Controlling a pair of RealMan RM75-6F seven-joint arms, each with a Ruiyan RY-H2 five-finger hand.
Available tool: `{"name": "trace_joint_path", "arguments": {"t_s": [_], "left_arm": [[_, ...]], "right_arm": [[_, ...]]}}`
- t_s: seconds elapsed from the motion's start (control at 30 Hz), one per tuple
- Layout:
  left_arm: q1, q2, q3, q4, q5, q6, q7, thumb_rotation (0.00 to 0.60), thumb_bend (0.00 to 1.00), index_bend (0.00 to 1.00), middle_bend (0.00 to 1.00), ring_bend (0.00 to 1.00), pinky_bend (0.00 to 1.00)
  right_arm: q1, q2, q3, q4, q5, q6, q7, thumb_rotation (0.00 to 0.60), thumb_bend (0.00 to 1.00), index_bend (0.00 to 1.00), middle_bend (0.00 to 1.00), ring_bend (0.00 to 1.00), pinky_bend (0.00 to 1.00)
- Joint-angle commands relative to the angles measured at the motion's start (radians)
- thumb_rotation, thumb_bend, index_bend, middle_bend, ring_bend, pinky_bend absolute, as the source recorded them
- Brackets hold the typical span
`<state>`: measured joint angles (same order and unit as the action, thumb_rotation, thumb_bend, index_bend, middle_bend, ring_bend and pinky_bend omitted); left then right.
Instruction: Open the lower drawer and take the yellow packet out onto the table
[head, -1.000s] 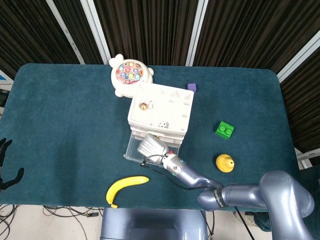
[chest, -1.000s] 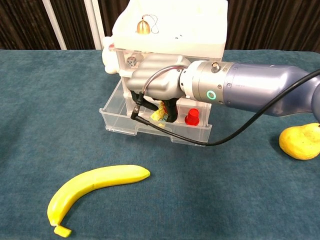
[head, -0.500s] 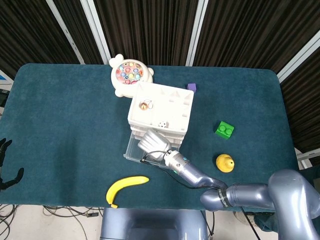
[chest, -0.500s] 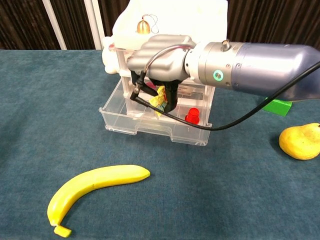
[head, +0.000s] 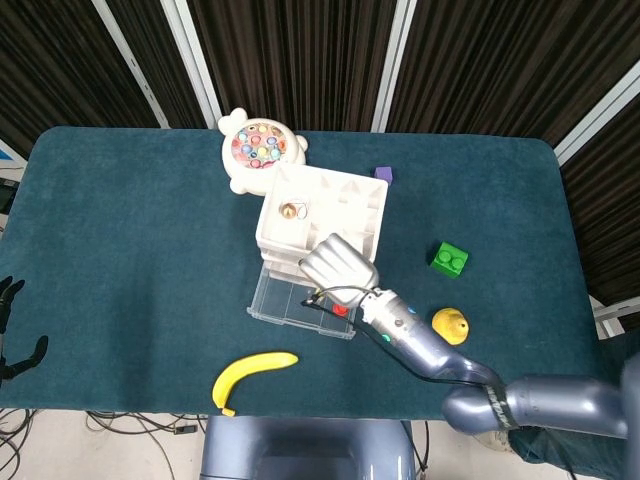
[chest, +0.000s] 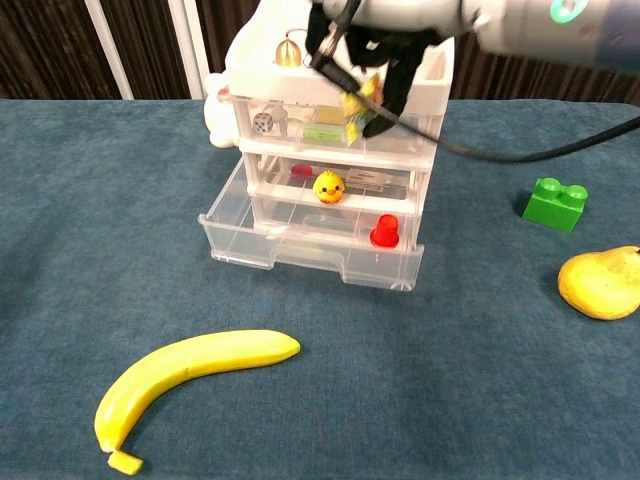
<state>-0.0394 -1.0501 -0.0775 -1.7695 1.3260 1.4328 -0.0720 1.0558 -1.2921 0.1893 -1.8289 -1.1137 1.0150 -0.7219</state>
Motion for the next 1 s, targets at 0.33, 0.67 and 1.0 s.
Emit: {"name": "trace_joint_path", "arguments": {"t_s": [0.33, 0.67, 1.0], "left_arm": [[-0.001, -0.003, 0.0, -0.004, -0.002, 0.001, 0.01, 0.6, 0.36, 0.04, 0.0, 0.0, 0.16], [-0.001, -0.003, 0.0, -0.008, -0.004, 0.0, 0.013, 0.6, 0.36, 0.04, 0.0, 0.0, 0.16], [-0.002, -0.003, 0.0, -0.01, -0.002, 0.0, 0.015, 0.6, 0.36, 0.04, 0.0, 0.0, 0.16]], "right_arm": [[-0.127, 0.202, -0.034, -0.122, -0.107, 0.064, 0.102, 0.6, 0.2, 0.71, 1.0, 1.0, 1.0], [-0.199, 0.244, -0.106, -0.077, -0.122, 0.032, 0.144, 0.6, 0.2, 0.71, 1.0, 1.0, 1.0], [-0.263, 0.166, -0.206, 0.061, -0.091, -0.047, 0.15, 0.6, 0.2, 0.71, 1.0, 1.0, 1.0]]}}
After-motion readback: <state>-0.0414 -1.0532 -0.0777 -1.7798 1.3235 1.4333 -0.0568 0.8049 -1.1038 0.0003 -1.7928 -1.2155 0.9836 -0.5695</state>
